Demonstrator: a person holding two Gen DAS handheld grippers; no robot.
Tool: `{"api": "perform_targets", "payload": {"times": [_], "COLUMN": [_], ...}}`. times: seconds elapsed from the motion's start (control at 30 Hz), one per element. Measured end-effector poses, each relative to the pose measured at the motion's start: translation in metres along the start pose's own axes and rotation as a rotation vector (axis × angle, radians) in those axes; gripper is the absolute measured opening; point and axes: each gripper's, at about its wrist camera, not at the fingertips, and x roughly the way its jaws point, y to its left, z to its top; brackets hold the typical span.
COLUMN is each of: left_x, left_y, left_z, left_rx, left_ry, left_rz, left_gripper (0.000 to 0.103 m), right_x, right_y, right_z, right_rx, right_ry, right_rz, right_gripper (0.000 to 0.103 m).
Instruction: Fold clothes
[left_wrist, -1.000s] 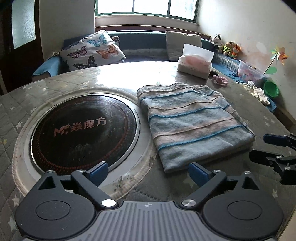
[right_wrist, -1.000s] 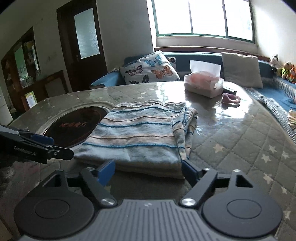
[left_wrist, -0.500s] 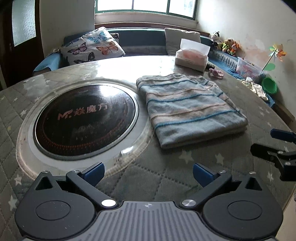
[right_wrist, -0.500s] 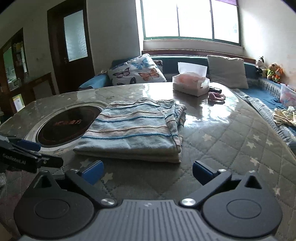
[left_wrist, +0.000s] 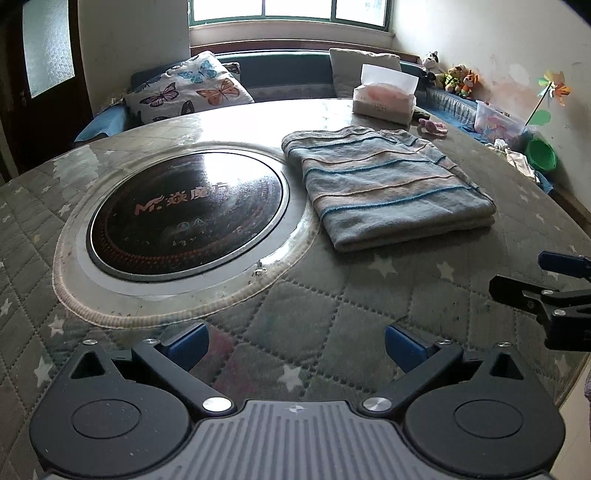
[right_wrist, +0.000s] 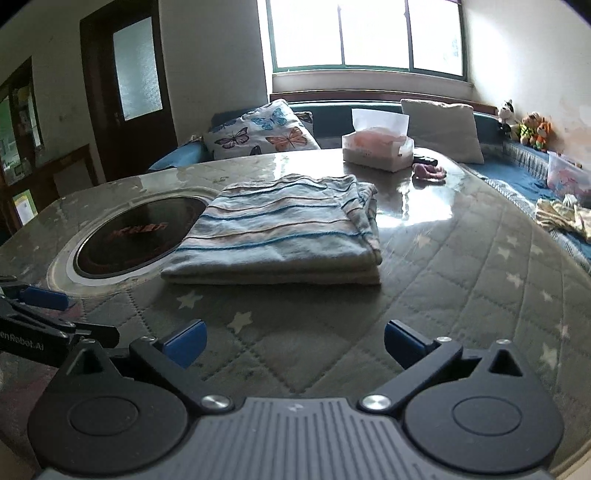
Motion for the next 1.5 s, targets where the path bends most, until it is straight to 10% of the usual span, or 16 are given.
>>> {"api": "perform_targets", "payload": {"times": [1.5], "left_x": [-0.018], "left_y": [-0.016], "left_z": [-0.027], "left_rx": [0.035], "left_ry": [-0.013], "left_rz": [-0.010], "left_gripper": [0.103], "right_x": [-0.024], "right_y": [0.016], "right_z": [-0.023], "right_rx": [0.042], "right_ry": [-0.008], "right_rz": [-0.051], "right_gripper": [0.103]}}
